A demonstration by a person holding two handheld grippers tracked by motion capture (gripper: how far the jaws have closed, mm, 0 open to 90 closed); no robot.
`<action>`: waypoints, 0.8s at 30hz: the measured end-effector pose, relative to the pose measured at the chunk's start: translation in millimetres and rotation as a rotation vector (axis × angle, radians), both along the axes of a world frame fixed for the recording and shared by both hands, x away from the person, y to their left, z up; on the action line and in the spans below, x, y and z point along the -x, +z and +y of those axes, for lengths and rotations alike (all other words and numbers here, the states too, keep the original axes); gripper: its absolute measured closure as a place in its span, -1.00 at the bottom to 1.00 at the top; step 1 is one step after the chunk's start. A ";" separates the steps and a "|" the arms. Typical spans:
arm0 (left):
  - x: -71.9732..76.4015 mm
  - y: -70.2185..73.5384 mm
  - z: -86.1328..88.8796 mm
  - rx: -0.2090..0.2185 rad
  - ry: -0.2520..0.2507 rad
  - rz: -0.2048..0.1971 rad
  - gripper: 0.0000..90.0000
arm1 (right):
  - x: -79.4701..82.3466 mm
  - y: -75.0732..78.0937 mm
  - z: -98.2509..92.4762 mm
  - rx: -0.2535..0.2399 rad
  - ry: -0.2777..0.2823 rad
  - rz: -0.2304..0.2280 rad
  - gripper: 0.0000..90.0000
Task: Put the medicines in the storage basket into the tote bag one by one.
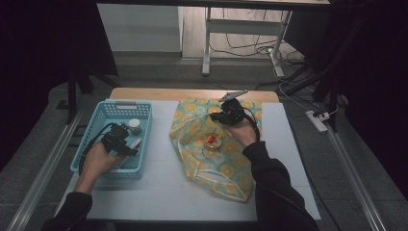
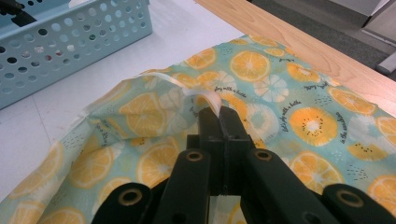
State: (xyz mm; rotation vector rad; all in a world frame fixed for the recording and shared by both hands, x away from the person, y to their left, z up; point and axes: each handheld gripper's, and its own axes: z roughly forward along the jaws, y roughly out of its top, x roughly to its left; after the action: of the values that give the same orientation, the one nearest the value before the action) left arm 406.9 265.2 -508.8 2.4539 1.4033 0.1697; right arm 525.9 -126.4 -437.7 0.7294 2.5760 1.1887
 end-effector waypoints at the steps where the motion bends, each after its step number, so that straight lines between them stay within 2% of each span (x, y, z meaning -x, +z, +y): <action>1: -0.3 -0.5 0.0 0.001 0.000 0.006 -0.11 | 0.0 0.1 -0.1 0.000 0.000 0.000 1.00; 7: -2.1 -2.1 0.6 -0.001 0.006 0.037 0.22 | 0.2 0.0 -0.5 0.001 0.000 0.000 1.00; 13: -2.9 -2.3 1.8 0.021 0.001 0.052 0.59 | 0.7 -0.5 -1.0 0.000 0.001 -0.001 1.00; 20: -4.0 -1.9 4.5 0.024 0.038 0.054 0.64 | 1.1 0.2 -1.3 -0.003 -0.002 -0.001 1.00; 24: -3.3 0.1 7.0 0.045 0.059 0.037 0.64 | 1.5 1.1 -1.2 -0.004 0.000 -0.004 1.00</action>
State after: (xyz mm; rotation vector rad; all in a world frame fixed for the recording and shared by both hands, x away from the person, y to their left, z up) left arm 410.2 272.2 -508.6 2.3928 1.4791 0.1050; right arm 524.3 -127.6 -436.6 0.7279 2.5711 1.1947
